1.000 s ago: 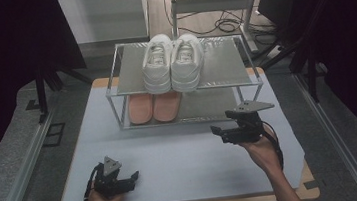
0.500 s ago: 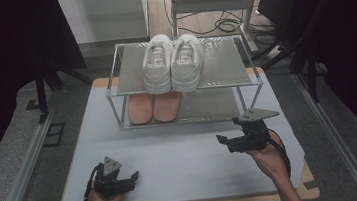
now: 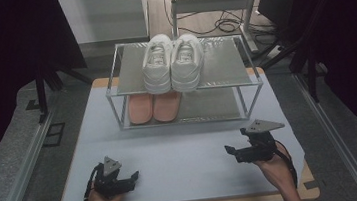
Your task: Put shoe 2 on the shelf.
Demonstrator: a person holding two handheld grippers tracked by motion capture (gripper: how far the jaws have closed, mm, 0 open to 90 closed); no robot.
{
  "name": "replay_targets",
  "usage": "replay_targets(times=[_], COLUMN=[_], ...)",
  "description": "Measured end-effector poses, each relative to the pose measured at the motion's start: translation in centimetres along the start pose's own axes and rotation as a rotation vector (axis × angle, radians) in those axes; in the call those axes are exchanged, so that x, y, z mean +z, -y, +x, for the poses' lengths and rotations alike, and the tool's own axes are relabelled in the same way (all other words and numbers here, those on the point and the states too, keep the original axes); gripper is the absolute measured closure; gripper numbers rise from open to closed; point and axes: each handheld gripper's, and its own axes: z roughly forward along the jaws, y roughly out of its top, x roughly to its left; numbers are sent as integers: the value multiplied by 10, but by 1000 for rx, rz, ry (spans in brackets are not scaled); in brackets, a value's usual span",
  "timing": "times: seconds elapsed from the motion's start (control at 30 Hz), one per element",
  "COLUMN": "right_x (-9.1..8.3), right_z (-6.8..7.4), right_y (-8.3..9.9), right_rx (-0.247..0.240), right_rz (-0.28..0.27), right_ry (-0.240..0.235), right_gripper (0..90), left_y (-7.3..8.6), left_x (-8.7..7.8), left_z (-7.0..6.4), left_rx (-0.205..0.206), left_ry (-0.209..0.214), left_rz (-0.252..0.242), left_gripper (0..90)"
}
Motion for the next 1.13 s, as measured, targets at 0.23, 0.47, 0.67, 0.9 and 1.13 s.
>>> replay_targets(times=[0.23,0.47,0.67,0.9,1.13], right_x=[8,19,29,35,36], right_z=[-1,1,0,2,5], right_y=[18,36,53,63,64], right_rx=[12,17,35,24,11], right_rz=[18,46,75,107,109], right_ry=[3,7,8,26,42], right_gripper=[133,134,135,139,137], left_y=[0,0,0,0,0], left_x=[0,0,0,0,0], left_z=[0,0,0,0,-1], left_rx=[-1,-1,-1,-2,-4], left_ry=[0,-1,0,0,0], left_rz=[-1,-1,-2,-2,-3], left_gripper=[160,160,160,160,160])
